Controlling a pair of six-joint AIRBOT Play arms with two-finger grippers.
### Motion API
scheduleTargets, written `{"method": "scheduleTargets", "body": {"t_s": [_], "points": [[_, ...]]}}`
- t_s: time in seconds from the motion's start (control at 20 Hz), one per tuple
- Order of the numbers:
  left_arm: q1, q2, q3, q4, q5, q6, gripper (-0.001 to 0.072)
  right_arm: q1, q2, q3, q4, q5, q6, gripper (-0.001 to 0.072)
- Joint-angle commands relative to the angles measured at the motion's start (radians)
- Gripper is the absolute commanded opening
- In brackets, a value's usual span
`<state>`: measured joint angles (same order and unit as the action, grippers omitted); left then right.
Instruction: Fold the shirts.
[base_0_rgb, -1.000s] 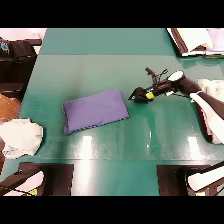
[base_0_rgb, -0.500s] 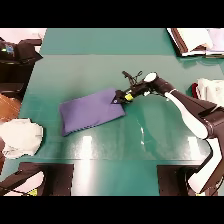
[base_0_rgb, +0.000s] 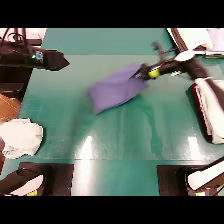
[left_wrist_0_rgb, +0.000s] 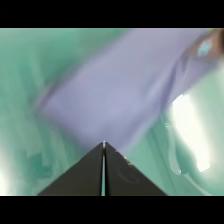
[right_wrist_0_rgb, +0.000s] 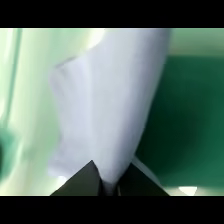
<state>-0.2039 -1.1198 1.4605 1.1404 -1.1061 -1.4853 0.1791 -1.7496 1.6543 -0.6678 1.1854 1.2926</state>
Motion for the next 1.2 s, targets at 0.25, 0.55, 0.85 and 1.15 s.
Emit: {"method": "scheduleTargets", "body": {"t_s": [0.25,0.55,0.85,1.15], "points": [[-0.089,0.000,-0.001,-0.002,0.170,0.000,0.0022,-0.631,0.214,0.006,-0.093,-0.017,0.031,0.0017],[-0.089,0.000,-0.001,-0.002,0.171,-0.002,0.0022,-0.801,0.220,0.007,-0.079,-0.065,0.031,0.0018],[-0.089,0.000,-0.001,-0.004,0.153,-0.008,0.0023,-0.787,0.234,0.187,-0.035,-0.037,0.031,0.0017],[-0.089,0.000,-0.001,-0.004,0.083,-0.007,0.0023,-0.825,0.332,0.256,-0.130,0.024,0.054,0.0017]]}}
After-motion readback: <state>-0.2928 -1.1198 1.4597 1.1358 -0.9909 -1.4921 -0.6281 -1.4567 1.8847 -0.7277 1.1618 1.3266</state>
